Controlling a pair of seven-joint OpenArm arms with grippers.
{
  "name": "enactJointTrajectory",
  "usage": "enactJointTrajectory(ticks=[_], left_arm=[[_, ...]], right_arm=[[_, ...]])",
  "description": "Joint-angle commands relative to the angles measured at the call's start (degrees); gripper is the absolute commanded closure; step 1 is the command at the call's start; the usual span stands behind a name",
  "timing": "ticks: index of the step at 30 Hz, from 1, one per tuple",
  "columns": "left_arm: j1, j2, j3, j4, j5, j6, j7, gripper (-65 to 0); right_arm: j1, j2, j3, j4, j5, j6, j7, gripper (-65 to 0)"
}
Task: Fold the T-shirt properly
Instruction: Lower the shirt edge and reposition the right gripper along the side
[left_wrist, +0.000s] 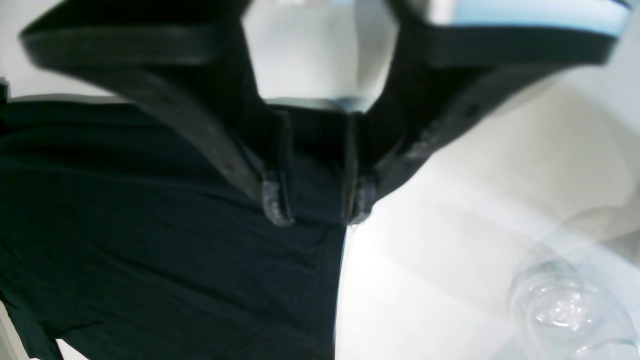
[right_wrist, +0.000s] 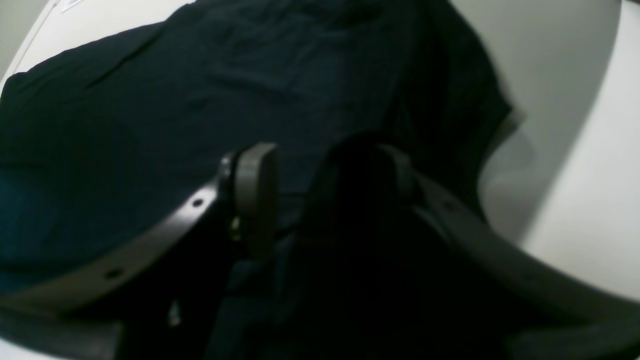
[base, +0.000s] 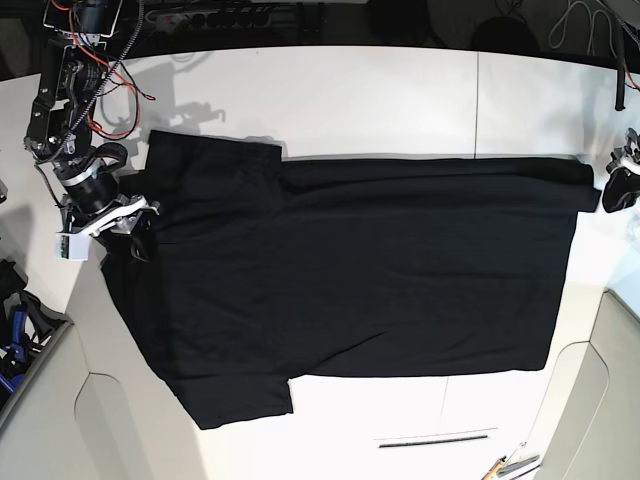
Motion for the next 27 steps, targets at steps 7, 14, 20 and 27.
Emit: enactJointTrajectory(ticks=[7,14,20,27], left_arm=[[-0.3,-1.4,-0.5,0.7,-1.0,-0.2,-1.4,-20.3],[-0.3,-1.4,-0.5,0.7,-1.0,-0.2,-0.9,-20.3],[-0.3,-1.4,-0.5,0.7,-1.0,-0.2,-1.0,-20.3],[-0.3,-1.4,-0.5,0.7,-2.0,-0.2,-0.9,-20.3]], right_arm=[[0.7,0.8,4.9,11.9,1.0,0.6,-6.5,-29.1],[-6.8,0.7,9.5,22.4,2.7,-1.0,-15.5,-29.1],[-17.8,-2.1,9.4,21.5,3.5,-5.6,-14.8,-29.1],[-19.0,-6.3,8.9,9.8,10.4,-6.6,-13.7,-29.1]])
